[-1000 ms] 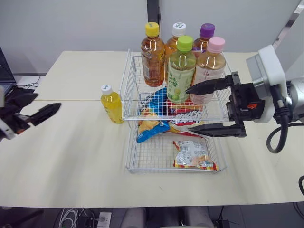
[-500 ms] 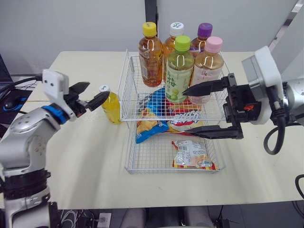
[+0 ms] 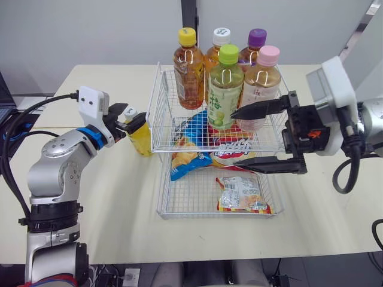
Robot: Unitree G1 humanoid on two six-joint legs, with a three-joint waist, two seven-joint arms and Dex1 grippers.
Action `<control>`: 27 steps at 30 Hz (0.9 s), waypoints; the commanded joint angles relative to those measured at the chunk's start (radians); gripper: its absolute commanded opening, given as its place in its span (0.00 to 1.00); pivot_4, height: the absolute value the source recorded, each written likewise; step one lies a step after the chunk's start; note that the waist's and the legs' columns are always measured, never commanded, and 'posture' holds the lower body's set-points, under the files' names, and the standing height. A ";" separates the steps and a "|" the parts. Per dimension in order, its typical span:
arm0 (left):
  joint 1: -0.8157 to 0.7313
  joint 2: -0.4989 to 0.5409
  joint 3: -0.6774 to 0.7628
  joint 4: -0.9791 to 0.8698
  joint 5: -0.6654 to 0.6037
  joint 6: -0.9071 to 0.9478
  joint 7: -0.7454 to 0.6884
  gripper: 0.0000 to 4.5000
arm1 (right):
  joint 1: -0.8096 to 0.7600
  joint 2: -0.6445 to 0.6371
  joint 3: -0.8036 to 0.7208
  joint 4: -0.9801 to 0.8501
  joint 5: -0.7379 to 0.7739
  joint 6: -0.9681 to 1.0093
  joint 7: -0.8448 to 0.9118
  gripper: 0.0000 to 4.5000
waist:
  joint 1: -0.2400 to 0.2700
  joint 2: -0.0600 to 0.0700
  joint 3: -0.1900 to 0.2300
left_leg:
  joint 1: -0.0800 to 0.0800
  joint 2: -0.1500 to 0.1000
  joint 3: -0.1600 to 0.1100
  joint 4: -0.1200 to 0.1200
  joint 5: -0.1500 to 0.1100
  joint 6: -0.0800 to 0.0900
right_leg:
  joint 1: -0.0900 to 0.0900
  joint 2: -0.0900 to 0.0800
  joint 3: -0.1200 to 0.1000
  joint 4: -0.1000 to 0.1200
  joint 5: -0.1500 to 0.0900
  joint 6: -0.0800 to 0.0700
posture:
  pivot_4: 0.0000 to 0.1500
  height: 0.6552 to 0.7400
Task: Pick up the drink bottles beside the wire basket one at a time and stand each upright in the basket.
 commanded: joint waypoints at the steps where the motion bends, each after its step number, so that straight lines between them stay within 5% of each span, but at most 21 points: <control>1: -0.018 0.001 0.020 -0.017 -0.016 -0.015 0.000 0.58 | -0.022 -0.018 -0.046 -0.004 -0.002 -0.017 0.001 1.00 | 0.000 0.000 0.000 | 0.000 0.000 0.000 0.000 0.000 0.000 | 0.000 0.000 0.000 0.000 0.000 0.000 | 1.00 1.00; 5: -0.017 0.001 0.020 -0.017 -0.022 -0.015 -0.002 0.30 | -0.024 -0.021 -0.049 -0.006 0.000 -0.015 -0.001 1.00 | 0.000 0.000 0.000 | 0.000 0.000 0.000 0.000 0.000 0.000 | 0.000 0.000 0.000 0.000 0.000 0.000 | 1.00 1.00; 19: 0.000 0.023 0.058 -0.061 -0.054 0.004 -0.010 0.30 | -0.061 -0.016 -0.049 0.015 -0.013 -0.012 -0.007 1.00 | 0.000 0.000 0.000 | 0.000 0.000 0.000 0.000 0.000 0.000 | 0.000 0.000 0.000 0.000 0.000 0.000 | 1.00 1.00; 27: 0.038 0.133 0.170 -0.174 -0.130 0.110 -0.013 0.30 | -0.072 -0.038 -0.076 0.038 -0.005 0.003 -0.002 1.00 | -0.003 0.000 0.000 | -0.001 0.000 0.000 0.000 0.000 0.000 | -0.001 0.000 0.001 0.000 0.000 0.000 | 1.00 1.00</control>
